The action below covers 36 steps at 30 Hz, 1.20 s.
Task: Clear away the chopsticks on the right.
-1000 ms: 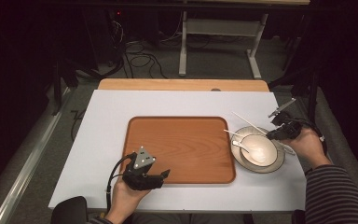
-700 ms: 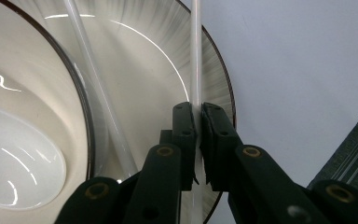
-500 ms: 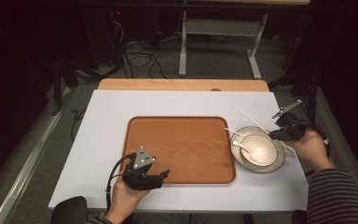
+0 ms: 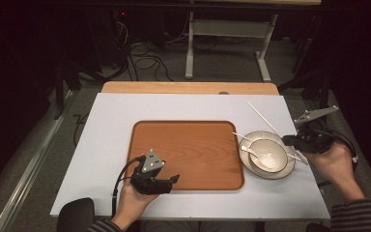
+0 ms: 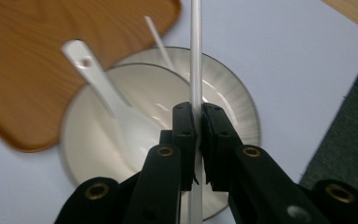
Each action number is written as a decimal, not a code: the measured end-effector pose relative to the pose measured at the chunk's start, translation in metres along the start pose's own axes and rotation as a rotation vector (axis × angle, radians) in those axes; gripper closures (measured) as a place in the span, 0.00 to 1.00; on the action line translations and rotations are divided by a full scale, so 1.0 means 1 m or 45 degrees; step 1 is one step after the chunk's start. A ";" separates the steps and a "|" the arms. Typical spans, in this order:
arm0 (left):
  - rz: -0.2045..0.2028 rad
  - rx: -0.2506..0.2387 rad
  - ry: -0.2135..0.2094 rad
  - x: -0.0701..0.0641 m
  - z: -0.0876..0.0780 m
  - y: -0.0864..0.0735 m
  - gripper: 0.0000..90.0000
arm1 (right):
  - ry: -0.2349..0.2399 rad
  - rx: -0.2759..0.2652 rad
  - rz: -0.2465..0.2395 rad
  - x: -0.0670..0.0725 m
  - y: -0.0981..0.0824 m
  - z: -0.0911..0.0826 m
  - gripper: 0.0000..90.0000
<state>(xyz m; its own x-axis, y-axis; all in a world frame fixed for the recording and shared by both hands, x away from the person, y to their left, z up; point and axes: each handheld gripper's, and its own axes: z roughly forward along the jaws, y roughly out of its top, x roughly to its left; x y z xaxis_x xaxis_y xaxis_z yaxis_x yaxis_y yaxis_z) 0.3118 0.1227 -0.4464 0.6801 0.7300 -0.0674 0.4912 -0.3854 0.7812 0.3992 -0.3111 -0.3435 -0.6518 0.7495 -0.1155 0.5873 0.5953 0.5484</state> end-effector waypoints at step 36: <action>0.014 -0.008 -0.007 0.002 -0.001 0.001 0.37 | 0.094 0.096 -0.079 0.129 0.033 0.108 0.95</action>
<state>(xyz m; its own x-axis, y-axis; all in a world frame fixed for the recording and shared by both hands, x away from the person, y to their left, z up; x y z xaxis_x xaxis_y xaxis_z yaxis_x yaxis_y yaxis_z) 0.3127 0.1243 -0.4447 0.6883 0.7227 -0.0624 0.4803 -0.3895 0.7859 0.3862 -0.1633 -0.4295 -0.7200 0.6888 -0.0848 0.5771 0.6621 0.4781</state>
